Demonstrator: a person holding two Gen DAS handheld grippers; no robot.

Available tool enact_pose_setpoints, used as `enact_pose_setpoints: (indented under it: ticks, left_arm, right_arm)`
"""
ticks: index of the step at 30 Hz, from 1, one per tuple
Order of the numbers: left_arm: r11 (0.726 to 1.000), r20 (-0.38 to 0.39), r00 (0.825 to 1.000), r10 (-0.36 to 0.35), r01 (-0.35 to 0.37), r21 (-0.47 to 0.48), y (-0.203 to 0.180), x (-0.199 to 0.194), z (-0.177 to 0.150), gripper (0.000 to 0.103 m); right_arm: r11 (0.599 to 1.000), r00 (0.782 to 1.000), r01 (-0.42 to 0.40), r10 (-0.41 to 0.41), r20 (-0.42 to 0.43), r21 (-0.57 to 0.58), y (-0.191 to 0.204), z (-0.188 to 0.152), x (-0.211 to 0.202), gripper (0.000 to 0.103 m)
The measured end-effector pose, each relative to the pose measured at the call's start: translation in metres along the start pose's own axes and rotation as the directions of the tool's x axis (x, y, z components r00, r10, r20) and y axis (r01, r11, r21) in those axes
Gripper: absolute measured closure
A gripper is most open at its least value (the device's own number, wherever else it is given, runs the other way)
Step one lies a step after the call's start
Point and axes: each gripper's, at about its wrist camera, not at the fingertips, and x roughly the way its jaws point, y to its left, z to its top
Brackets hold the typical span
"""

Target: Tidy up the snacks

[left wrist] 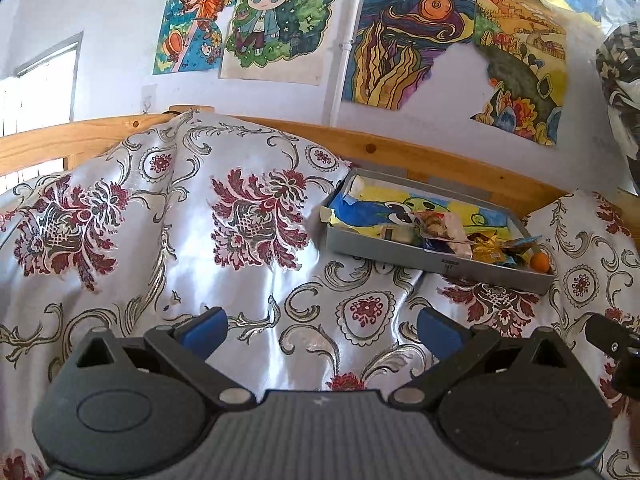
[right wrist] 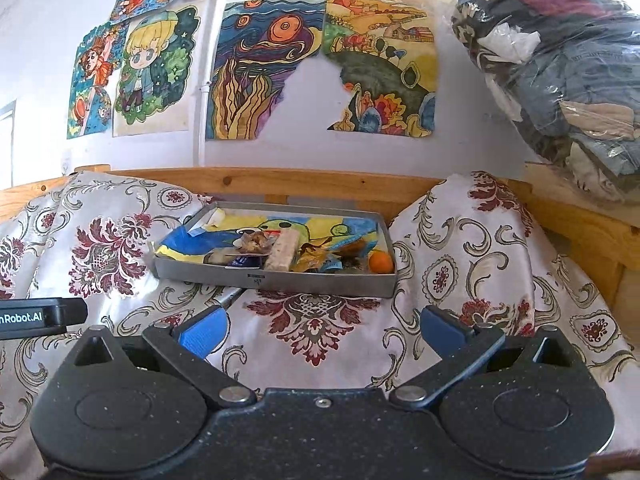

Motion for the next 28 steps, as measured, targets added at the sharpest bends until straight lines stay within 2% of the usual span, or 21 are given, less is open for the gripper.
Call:
enact_pose_setpoints:
  ticks: [11, 17, 23, 28]
  left_arm:
    - [1.000, -0.004, 1.000, 0.006, -0.006, 0.006, 0.0004, -0.0003, -0.0005, 0.001]
    - [0.996, -0.015, 0.996, 0.085, -0.085, 0.021, -0.0028, 0.0005, 0.0001, 0.001]
    - [0.999, -0.017, 0.999, 0.038, -0.038, 0.016, 0.0023, 0.0005, 0.0005, 0.001]
    - [0.999, -0.009, 0.999, 0.040, -0.040, 0.022, 0.0022, -0.0002, -0.0007, 0.001]
  right_arm:
    - [1.000, 1.000, -0.015, 0.015, -0.008, -0.007, 0.0011, -0.0016, 0.0017, 0.001]
    - [1.000, 1.000, -0.023, 0.023, -0.015, -0.015, 0.0024, -0.0022, 0.0029, 0.001]
    - [0.999, 0.999, -0.031, 0.030, -0.021, -0.030, 0.0053, -0.0032, 0.0037, 0.001]
    - [0.999, 0.999, -0.035, 0.034, -0.030, -0.040, 0.0078, -0.0046, 0.0051, 0.001]
